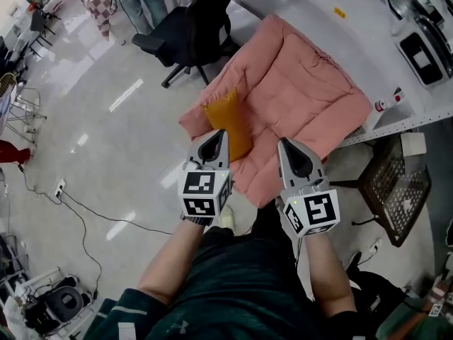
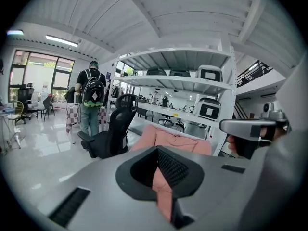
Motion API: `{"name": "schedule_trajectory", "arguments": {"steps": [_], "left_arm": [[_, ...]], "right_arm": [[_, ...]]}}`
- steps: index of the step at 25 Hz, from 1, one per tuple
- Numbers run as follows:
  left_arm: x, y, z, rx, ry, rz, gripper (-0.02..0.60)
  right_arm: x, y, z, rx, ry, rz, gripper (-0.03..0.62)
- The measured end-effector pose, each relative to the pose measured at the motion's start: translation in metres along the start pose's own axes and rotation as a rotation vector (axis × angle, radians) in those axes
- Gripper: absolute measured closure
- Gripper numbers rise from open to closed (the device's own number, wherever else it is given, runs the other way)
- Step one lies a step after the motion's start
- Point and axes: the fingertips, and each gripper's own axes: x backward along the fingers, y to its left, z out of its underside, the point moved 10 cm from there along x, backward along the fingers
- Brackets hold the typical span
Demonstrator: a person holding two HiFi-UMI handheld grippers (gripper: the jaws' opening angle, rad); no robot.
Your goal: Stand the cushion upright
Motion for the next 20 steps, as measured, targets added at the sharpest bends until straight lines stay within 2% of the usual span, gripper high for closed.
{"name": "schedule_trajectory", "arguments": {"steps": [7, 11, 20], "left_arm": [[-0.059, 0.017, 0.011, 0.069, 0.053, -0.134, 0.575], [-0.098, 0.025, 0.021, 0.078, 0.065, -0.216, 0.575], [-0.175, 0.059, 0.082, 0.162, 0.137, -0.393, 0.575]], "right_arm": [[-0.063, -0.044, 0.009, 0.02, 0.033, -0.105, 0.591], [-0.102, -0.068, 0.025, 0.008, 0.056, -0.173, 0.591], [-0.167, -0.099, 0.068, -0.019, 0.14, -0.302, 0.591]]}}
